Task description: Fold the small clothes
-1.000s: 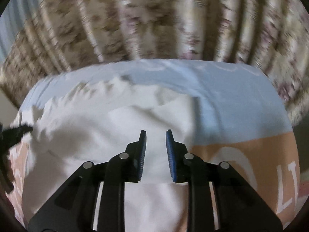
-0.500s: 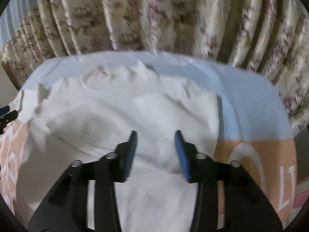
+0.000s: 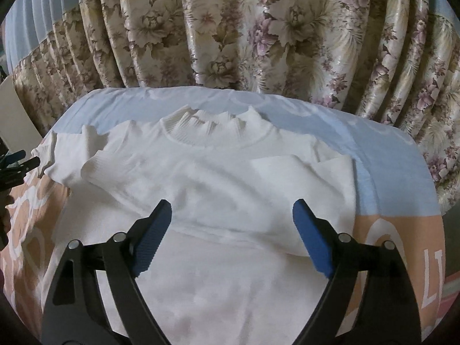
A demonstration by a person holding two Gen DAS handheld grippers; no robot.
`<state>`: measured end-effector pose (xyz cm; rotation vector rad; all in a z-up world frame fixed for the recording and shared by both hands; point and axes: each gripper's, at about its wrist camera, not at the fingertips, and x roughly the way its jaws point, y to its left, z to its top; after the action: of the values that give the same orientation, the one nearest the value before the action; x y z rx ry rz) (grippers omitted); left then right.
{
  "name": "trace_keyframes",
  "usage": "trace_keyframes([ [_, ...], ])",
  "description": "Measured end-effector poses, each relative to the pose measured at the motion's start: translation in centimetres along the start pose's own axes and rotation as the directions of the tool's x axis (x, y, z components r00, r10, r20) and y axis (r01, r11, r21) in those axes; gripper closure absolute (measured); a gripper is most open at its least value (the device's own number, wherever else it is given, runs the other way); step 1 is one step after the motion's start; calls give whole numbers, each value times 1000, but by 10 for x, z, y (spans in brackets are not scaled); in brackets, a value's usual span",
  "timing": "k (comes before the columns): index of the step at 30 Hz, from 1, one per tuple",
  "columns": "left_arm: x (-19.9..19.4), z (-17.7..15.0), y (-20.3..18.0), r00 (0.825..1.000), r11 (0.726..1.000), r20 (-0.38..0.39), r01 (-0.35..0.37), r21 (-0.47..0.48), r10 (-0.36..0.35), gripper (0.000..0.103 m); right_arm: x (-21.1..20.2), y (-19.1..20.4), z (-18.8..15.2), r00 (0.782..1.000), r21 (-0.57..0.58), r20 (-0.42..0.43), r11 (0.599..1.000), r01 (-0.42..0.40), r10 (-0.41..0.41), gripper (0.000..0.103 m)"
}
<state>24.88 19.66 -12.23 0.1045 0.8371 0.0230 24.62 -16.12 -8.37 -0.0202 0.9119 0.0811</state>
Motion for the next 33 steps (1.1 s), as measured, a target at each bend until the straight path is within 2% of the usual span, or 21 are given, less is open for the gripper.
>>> trace_keyframes([
  [7,29,-5,21,996,994,-19,-91,64,93,6,11,11,1,1000,-17,-23,1000,3,-3,16],
  [9,42,-7,24,993,991,-51,-97,91,102,13,14,12,0,999,-17,-33,1000,3,-3,16],
  [10,47,-9,24,992,991,-70,-94,98,101,24,15,12,0,999,-17,-36,1000,2,-2,16],
  [11,54,-11,27,991,992,-97,-80,97,89,31,15,12,0,999,-18,-37,1000,1,-2,16],
  [15,57,-15,28,991,995,-109,-63,81,71,34,16,12,-1,999,-16,-40,1000,-1,0,16],
  [16,57,-14,29,992,996,-114,-48,69,55,49,16,11,-1,999,-13,-39,1000,-2,1,16],
  [17,57,-13,30,992,998,-122,-23,52,29,74,16,10,0,999,-8,-38,1000,-5,4,16],
  [20,56,-6,30,988,1000,-154,13,20,-10,88,14,9,1,999,-2,-31,1000,-15,15,16],
  [22,55,-2,34,985,999,-169,30,-16,-33,90,14,8,2,999,3,-25,1000,-24,24,16],
  [24,49,4,39,981,993,-174,74,-92,-89,92,14,4,3,999,9,-18,999,-32,32,16],
  [26,38,13,36,975,976,-144,148,-159,-171,93,14,1,3,999,13,-13,999,-38,38,16],
  [30,11,32,4,962,951,-70,247,-186,-263,93,15,-14,5,999,37,-2,999,-38,38,16],
  [31,7,38,-7,952,938,-53,286,-197,-302,93,15,-18,6,999,45,3,998,-37,37,16],
  [33,-1,51,-40,917,896,-10,386,-217,-398,93,15,-30,9,999,73,12,997,-37,36,16],
])
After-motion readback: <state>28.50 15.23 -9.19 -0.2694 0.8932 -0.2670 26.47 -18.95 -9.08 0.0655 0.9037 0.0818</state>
